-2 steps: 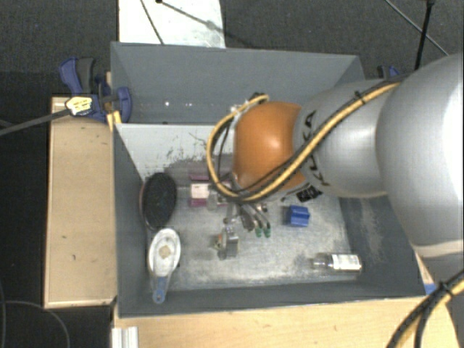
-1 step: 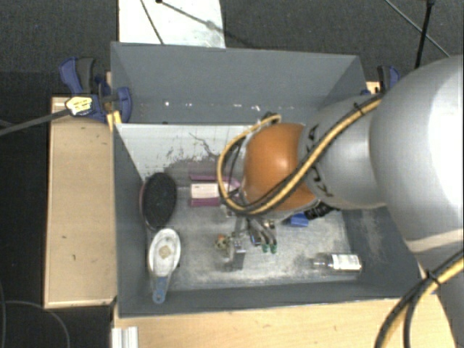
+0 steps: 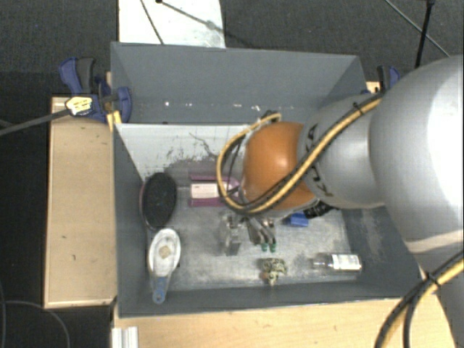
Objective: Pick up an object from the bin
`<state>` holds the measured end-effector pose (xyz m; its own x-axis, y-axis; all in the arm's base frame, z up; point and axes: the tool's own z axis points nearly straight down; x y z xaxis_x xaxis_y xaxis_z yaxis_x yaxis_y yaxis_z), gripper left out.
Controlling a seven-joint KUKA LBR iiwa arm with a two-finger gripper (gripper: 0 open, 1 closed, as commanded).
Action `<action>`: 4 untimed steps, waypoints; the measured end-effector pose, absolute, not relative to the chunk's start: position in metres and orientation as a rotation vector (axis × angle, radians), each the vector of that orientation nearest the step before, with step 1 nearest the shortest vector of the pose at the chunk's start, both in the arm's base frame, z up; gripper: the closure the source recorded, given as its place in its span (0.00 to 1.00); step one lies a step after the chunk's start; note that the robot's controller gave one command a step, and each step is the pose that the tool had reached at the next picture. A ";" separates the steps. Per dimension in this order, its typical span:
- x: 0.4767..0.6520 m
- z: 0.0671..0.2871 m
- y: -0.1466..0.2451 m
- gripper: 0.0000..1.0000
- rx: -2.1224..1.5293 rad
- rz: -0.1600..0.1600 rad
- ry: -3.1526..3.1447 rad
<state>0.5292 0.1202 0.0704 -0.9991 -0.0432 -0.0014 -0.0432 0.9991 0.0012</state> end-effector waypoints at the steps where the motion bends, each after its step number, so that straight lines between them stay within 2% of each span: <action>1: 0.529 0.070 0.120 0.00 -0.063 0.002 3.140; 2: 0.578 0.088 0.209 0.00 -0.210 0.005 3.125; 3: 0.583 0.072 0.232 0.00 0.603 0.000 3.079; 4: 0.585 0.083 0.251 0.00 0.395 -0.007 3.111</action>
Offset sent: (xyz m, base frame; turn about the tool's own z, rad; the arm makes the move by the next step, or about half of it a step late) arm 0.0000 0.0000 0.0000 0.0000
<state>0.5850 0.2506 0.0828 -0.9682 0.2500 -0.0059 0.2500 0.9682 -0.0036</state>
